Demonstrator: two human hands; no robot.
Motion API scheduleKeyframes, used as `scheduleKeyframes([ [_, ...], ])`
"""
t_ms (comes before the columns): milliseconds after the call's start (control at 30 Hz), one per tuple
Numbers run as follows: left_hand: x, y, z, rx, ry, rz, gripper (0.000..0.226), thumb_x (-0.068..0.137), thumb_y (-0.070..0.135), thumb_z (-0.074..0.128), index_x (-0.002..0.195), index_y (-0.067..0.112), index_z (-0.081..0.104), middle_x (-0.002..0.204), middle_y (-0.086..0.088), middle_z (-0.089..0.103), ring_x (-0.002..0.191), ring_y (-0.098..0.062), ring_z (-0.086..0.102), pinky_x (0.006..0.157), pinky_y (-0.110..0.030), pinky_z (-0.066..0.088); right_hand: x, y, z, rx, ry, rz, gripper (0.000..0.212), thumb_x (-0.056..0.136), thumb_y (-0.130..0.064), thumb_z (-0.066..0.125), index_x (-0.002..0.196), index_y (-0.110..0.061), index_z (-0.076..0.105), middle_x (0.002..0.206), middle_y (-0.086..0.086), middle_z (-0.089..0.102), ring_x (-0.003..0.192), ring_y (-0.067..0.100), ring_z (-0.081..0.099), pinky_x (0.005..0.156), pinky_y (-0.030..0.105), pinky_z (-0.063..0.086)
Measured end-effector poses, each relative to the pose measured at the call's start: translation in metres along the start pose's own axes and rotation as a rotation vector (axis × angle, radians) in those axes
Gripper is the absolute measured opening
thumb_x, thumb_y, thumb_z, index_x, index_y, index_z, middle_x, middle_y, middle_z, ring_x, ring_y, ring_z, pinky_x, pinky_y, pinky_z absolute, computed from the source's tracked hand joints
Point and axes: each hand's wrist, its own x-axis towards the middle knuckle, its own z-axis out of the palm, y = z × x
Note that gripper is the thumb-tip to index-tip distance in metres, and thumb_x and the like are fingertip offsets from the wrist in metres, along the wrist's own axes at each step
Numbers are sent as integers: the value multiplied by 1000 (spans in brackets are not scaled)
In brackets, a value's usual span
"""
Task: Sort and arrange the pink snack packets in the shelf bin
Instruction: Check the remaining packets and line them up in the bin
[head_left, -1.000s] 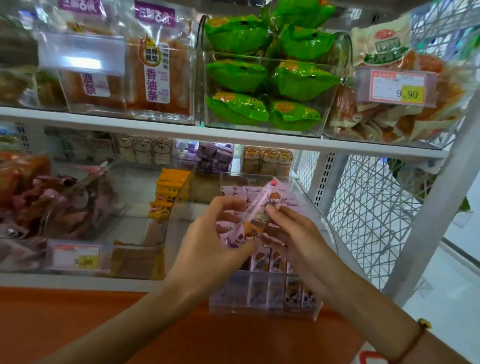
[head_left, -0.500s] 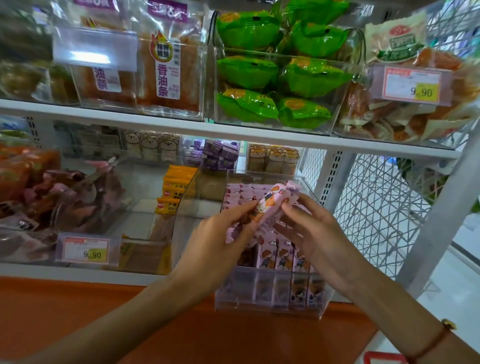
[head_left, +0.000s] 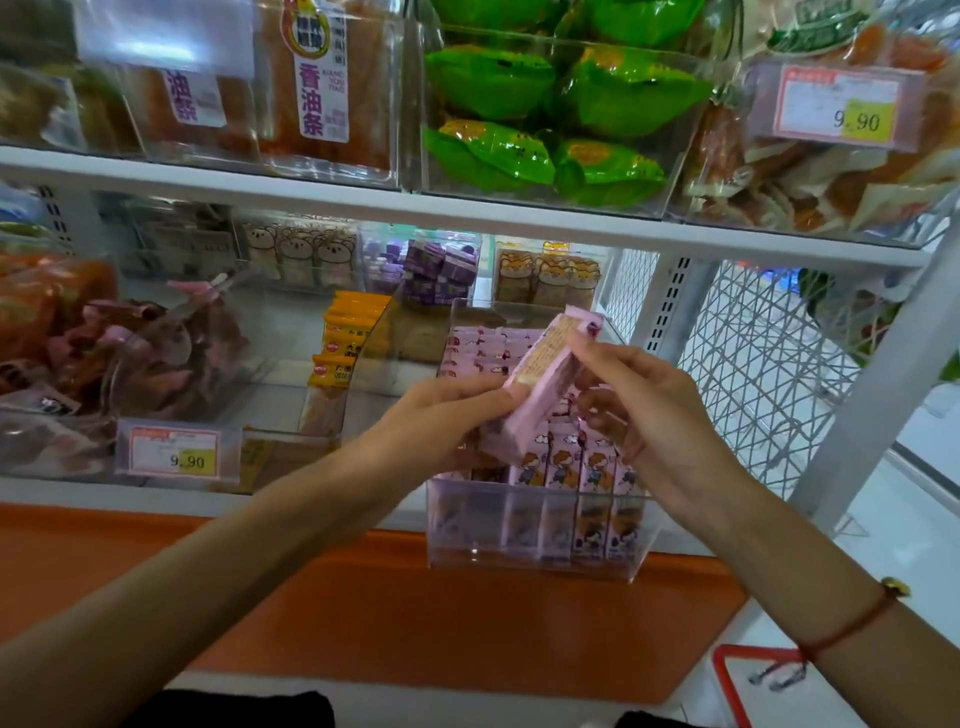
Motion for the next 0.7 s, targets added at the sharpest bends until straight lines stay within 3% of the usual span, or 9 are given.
scheduleKeyframes([
  [167, 1, 0, 3, -118, -49, -90, 39, 75, 40, 55, 106, 18, 65, 109, -11, 69, 99, -21, 66, 79, -30, 59, 1, -1, -1, -64, 47, -56, 44, 53, -47, 74, 83, -15, 65, 58, -10, 65, 53, 1, 56, 52, 14, 47],
  [233, 1, 1, 5, -118, -57, -105, 34, 79, 38, 54, 104, 18, 66, 108, -11, 69, 97, -21, 66, 79, -29, 58, 1, 0, -1, -67, 48, -61, 44, 54, -46, 74, 83, -14, 65, 60, -10, 66, 55, 1, 57, 53, 15, 48],
  [333, 1, 1, 5, -45, -41, -59, 25, 90, 32, 53, 110, 22, 64, 95, -1, 72, 84, -13, 70, 67, -20, 56, 1, -1, -2, -55, 0, -62, 43, 61, -41, 73, 91, -12, 65, 67, -7, 69, 61, 4, 63, 54, 15, 49],
  [400, 0, 0, 2, 63, 36, 101, 29, 83, 28, 63, 111, 28, 61, 91, 11, 72, 82, -6, 70, 64, -14, 53, 1, -2, -4, -23, -98, -50, 43, 69, -34, 69, 106, -13, 64, 83, -3, 73, 74, 8, 68, 61, 16, 52],
  [467, -1, -1, -5, 374, 219, 367, 37, 76, 24, 74, 106, 36, 57, 95, 23, 66, 88, 1, 66, 66, -13, 52, 2, -4, -8, -47, -208, -39, 49, 71, -28, 67, 119, -17, 61, 100, -1, 72, 94, 12, 69, 75, 21, 54],
  [567, -3, -2, -13, 843, 472, 629, 41, 74, 22, 80, 108, 35, 61, 100, 23, 60, 94, -5, 58, 75, -27, 53, -3, -1, -7, -172, -361, -54, 58, 68, -34, 74, 123, -27, 56, 117, -4, 66, 110, 16, 63, 96, 36, 47],
  [667, -3, -3, -14, 1002, 531, 761, 36, 73, 18, 81, 105, 26, 65, 101, 14, 58, 92, -15, 53, 71, -31, 46, -5, 3, 1, -151, -269, -57, 76, 59, -49, 72, 127, -21, 53, 113, 0, 68, 98, 16, 68, 88, 35, 52],
  [700, -3, -3, -13, 1023, 521, 771, 36, 73, 18, 81, 104, 25, 65, 101, 14, 58, 92, -15, 52, 71, -29, 44, -5, 4, 3, -130, -236, -79, 73, 59, -49, 70, 122, -15, 56, 108, 3, 70, 93, 17, 69, 83, 32, 52],
])
